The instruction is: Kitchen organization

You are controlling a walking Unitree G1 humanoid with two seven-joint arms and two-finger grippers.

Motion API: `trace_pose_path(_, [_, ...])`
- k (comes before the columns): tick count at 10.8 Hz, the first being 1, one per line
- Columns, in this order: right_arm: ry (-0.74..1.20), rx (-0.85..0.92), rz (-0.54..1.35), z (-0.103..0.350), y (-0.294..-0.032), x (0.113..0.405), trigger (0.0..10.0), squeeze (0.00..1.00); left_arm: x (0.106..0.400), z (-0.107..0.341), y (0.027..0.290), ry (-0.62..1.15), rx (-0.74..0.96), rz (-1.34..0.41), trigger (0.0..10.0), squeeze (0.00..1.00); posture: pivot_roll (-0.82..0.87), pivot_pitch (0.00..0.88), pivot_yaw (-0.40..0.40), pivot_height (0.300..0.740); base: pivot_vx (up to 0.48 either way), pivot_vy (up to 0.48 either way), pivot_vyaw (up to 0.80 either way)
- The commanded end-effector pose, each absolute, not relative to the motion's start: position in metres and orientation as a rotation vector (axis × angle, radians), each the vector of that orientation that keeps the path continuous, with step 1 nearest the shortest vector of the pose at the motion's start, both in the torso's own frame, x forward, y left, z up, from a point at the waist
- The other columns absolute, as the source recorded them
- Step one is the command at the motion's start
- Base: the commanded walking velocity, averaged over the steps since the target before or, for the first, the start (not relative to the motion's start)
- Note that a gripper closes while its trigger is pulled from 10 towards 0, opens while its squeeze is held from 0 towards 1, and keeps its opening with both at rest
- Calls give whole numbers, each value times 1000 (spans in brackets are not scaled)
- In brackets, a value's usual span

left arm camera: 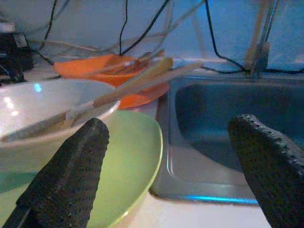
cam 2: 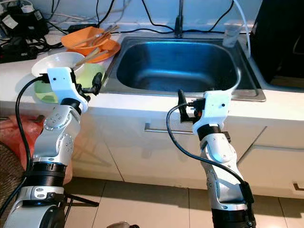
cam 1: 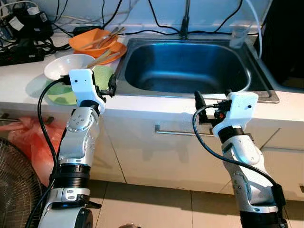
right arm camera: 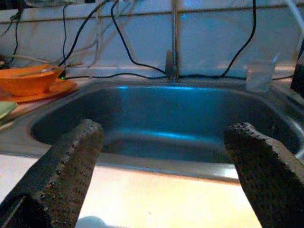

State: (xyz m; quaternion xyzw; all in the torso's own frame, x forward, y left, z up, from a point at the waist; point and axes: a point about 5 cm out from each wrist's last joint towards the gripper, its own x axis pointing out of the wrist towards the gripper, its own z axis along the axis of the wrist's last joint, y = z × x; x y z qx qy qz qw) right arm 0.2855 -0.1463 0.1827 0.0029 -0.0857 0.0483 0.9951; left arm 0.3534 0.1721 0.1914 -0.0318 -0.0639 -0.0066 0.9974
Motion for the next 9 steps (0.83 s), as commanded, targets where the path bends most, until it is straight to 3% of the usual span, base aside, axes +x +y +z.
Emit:
trace_pose_path(1, [-232,2,105,199,-143,285,10000,0,353,205,168,-185,-52,-38,10000,0,43,25,67,740,255,0,0])
trace_pose_path(7, [-256,-9,119,206,-139,285,10000,0,354,203,166,-177,-51,-42,10000,0,41,16,68,740,311,0,0])
trace_pose_path(9, [-253,-11,120,206,-139,285,10000,0,353,203,164,-184,-81,-53,10000,0,40,18,66,740,0,0,0])
